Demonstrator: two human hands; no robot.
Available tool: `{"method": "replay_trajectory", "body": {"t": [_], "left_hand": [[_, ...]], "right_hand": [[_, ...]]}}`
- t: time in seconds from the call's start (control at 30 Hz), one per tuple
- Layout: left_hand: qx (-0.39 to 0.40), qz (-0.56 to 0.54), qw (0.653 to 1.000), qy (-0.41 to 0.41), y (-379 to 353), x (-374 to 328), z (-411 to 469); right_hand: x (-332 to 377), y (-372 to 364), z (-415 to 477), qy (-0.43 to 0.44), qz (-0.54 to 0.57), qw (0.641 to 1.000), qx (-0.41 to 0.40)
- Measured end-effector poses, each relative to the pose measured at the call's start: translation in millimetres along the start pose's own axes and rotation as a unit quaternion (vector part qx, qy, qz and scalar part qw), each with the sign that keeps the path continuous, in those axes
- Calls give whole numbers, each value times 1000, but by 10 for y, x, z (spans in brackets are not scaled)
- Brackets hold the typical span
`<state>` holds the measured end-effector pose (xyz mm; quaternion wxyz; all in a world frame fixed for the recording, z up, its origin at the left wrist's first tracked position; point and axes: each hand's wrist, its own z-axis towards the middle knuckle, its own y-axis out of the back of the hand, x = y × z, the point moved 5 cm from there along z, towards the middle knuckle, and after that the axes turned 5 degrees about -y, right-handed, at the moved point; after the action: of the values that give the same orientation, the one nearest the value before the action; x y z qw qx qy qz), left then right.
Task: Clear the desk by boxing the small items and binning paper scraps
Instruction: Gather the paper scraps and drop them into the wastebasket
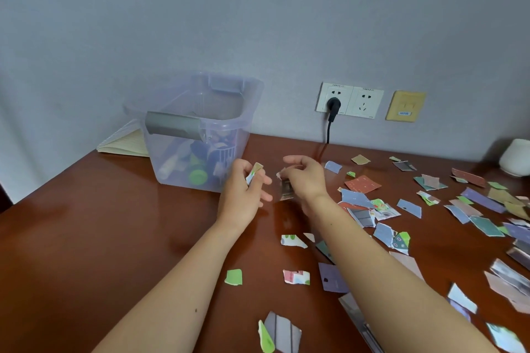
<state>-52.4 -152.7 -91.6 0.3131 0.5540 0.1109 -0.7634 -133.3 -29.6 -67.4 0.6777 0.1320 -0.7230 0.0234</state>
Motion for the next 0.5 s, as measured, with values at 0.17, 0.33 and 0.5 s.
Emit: {"method": "replay_trajectory", "body": {"t": [0.17, 0.33, 0.5], "left_hand": [[18, -23, 1000, 0, -22, -143, -152], [70, -47, 990, 115, -73, -278, -368], [87, -207, 943, 246, -92, -456, -641]], "right_hand": [[49, 224, -362, -52, 146, 988, 25], [-15, 298, -652, -85, 175, 980, 53], [-107, 375, -870, -116, 166, 977, 70]]}}
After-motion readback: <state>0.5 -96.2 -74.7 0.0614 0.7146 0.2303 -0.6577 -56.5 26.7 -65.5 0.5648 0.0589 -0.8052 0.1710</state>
